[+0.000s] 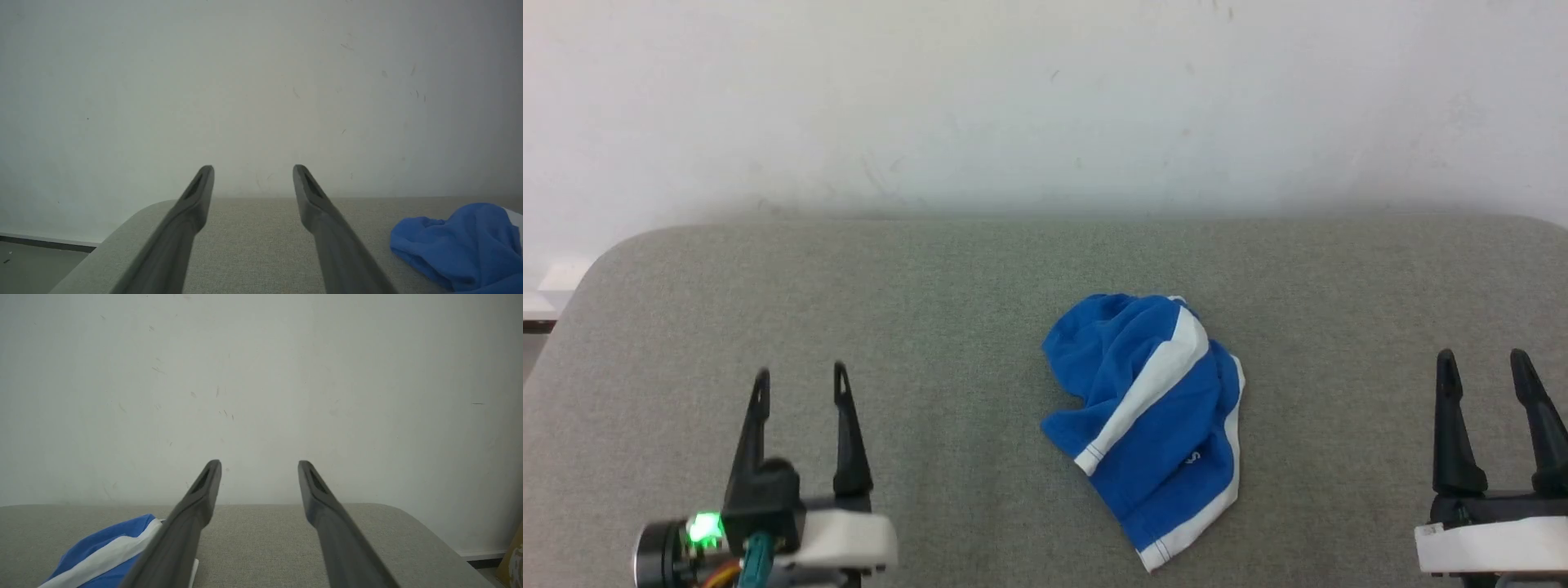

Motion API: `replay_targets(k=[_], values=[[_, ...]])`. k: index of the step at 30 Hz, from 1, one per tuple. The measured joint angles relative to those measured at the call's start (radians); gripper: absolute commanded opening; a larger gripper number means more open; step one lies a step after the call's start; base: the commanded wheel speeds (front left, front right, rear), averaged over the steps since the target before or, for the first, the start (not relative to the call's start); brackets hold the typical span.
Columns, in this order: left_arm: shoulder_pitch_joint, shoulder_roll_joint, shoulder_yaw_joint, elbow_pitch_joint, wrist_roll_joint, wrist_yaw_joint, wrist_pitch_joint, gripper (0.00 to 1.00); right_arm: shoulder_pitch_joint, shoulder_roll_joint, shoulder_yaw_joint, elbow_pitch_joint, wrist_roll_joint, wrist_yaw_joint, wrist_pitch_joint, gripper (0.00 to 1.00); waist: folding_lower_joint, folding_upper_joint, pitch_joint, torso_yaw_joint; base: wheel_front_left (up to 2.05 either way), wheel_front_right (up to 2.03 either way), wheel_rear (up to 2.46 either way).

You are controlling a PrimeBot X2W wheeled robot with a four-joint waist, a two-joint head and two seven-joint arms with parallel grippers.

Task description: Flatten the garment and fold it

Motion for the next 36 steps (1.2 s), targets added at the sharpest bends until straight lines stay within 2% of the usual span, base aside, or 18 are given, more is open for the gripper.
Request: replay_targets(k=[4, 7, 11, 15, 17, 19, 20, 21, 23, 25, 30, 33, 36], values=[[0.071, -0.048, 0.073, 0.012, 0.040, -0.071, 0.000, 1.00, 0.008, 0.000, -0.004, 0.002, 0.000, 0.000, 0.000, 1.00, 0.0000, 0.0000, -0.001, -0.002, 0.00, 0.00, 0.00], [0.057, -0.065, 0.102, 0.014, 0.079, -0.141, 0.000, 1.00, 0.010, 0.000, -0.010, 0.002, 0.000, 0.000, 0.000, 1.00, 0.0000, 0.0000, 0.002, 0.000, 0.00, 0.00, 0.00], [-0.091, -0.053, 0.094, 0.039, 0.134, -0.256, 0.000, 1.00, 0.008, 0.000, -0.012, 0.001, 0.000, 0.000, 0.000, 1.00, 0.0001, 0.0000, 0.013, 0.006, 0.00, 0.00, 0.00], [-0.266, -0.039, 0.049, 0.178, 0.121, -0.398, 0.004, 1.00, -0.008, 0.000, -0.006, 0.000, 0.000, 0.000, 0.000, 1.00, 0.0002, 0.0000, 0.027, 0.005, 0.00, 0.00, 0.00], [-0.352, -0.036, 0.019, 0.234, 0.099, -0.475, 0.050, 1.00, -0.012, 0.000, -0.002, -0.001, 0.000, 0.000, 0.000, 1.00, 0.0002, 0.0000, 0.033, -0.002, 0.00, 0.00, 0.00], [-0.435, -0.030, -0.023, 0.288, 0.075, -0.566, 0.148, 1.00, -0.013, 0.000, -0.002, -0.001, 0.000, 0.000, 0.000, 1.00, 0.0001, 0.0000, 0.041, -0.011, 0.00, 0.00, 0.00], [-0.469, -0.026, -0.050, 0.313, 0.060, -0.602, 0.208, 1.00, -0.013, 0.000, -0.002, 0.000, 0.000, 0.000, 0.000, 1.00, 0.0002, 0.0000, 0.045, -0.016, 0.00, 0.00, 0.00], [-0.497, -0.024, -0.072, 0.325, 0.047, -0.621, 0.243, 1.00, -0.013, 0.000, -0.002, 0.000, 0.000, 0.000, 0.000, 1.00, 0.0003, 0.0000, 0.051, -0.020, 0.00, 0.00, 0.00], [-0.559, -0.006, -0.136, 0.347, 0.031, -0.641, 0.322, 1.00, -0.021, 0.000, -0.001, 0.000, 0.000, 0.000, 0.000, 1.00, 0.0002, 0.0000, 0.062, -0.031, 0.00, 0.00, 0.00], [-0.606, 0.003, -0.218, 0.357, -0.037, -0.642, 0.410, 1.00, -0.032, 0.000, -0.005, -0.001, 0.000, 0.000, 0.000, 1.00, 0.0002, 0.0000, 0.074, -0.042, 0.00, 0.00, 0.00], [-0.696, 0.074, -0.541, 0.318, -0.285, -0.647, 0.649, 1.00, -0.057, 0.000, -0.005, -0.002, 0.000, 0.000, 0.000, 1.00, 0.0002, 0.0000, 0.106, -0.073, 0.00, 0.00, 0.00], [-0.762, 0.123, -0.683, 0.288, -0.391, -0.648, 0.727, 1.00, -0.072, 0.000, -0.004, -0.003, 0.000, 0.000, 0.000, 1.00, 0.0001, 0.0000, 0.127, -0.091, 0.00, 0.00, 0.00], [-0.816, 0.136, -0.811, 0.276, -0.472, -0.648, 0.781, 1.00, -0.078, 0.000, -0.002, -0.004, 0.001, 0.000, 0.000, 1.00, 0.0002, 0.0000, 0.149, -0.108, 0.00, 0.00, 0.00]])
